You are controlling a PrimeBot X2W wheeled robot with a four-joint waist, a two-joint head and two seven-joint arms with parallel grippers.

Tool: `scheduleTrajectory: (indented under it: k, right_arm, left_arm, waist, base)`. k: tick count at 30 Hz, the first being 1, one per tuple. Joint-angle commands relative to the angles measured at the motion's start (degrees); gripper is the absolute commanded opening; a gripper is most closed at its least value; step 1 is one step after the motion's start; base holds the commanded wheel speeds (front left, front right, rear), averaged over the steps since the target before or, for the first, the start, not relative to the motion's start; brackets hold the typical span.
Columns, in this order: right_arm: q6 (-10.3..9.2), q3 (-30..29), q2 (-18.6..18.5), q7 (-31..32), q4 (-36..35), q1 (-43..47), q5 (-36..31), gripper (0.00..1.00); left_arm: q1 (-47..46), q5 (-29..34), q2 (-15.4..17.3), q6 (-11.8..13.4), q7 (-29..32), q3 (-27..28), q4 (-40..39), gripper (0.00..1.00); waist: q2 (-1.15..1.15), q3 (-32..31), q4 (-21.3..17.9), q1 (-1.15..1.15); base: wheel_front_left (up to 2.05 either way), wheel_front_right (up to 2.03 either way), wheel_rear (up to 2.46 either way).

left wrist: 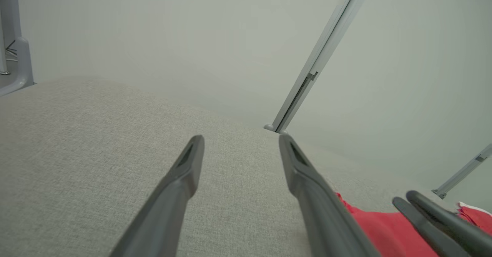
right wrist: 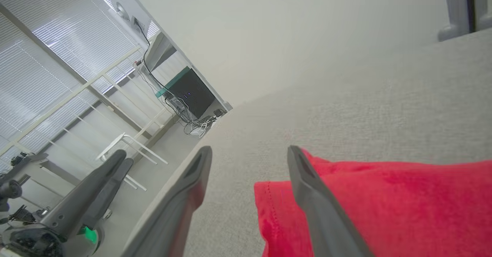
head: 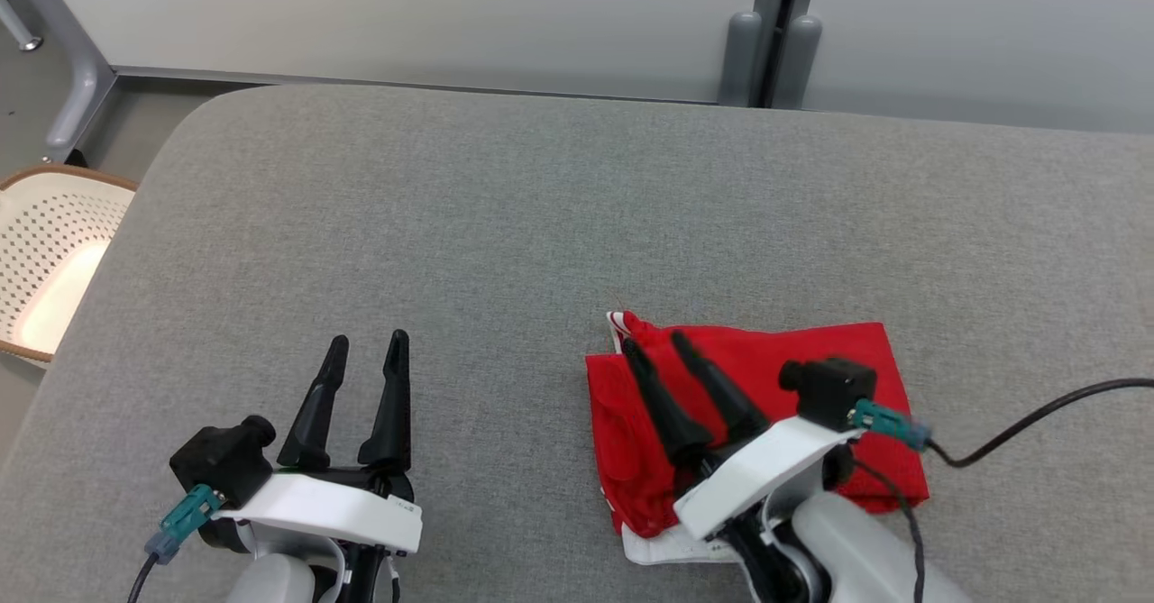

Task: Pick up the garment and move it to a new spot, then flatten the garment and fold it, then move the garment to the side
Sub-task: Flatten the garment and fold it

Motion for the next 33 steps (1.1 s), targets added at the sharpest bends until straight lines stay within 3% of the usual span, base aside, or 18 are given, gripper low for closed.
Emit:
scheduleTrajectory:
  k: [1,8,13,23,33]
  right_arm:
    - [0.00,-0.49,-0.85,-0.50,0.22,-0.64,-0.77,1.00]
    - [0.00,-8.48,-7.71,-1.95,0.57,-2.02,-12.82,1.00]
    - [0.00,-18.54,-10.76,-2.01,-2.83,1.28,-22.17,1.00]
    - [0.00,-34.84,-7.33,-1.91,-15.10,13.43,-34.33,1.00]
    - [0.00,-37.32,-4.06,-1.92,-18.16,17.06,-38.07,1.00]
  left_arm:
    - [-0.06,0.37,0.20,-0.08,-0.22,0.03,-0.26,1.00]
    - [-0.67,1.16,0.20,-0.08,-0.22,-0.44,-2.18,1.00]
    - [-0.79,1.55,0.20,-0.08,-0.22,-0.73,-3.64,1.00]
    - [1.07,2.70,0.22,-0.08,-0.20,-1.11,-6.03,1.00]
    - [2.59,6.29,0.20,0.41,-0.15,-0.43,-7.23,1.00]
  waist:
    - [0.00,-0.22,-0.52,0.00]
    - [0.00,-0.70,-3.14,0.00]
    - [0.00,-0.98,-4.67,0.00]
    - [0.00,-1.47,-6.22,0.00]
    - [0.00,-1.26,-6.56,0.00]
  base:
    - [0.00,0.00,0.00]
    - [0.00,0.00,0.00]
    - [0.00,0.00,0.00]
    - [0.00,0.00,0.00]
    - [0.00,0.00,0.00]
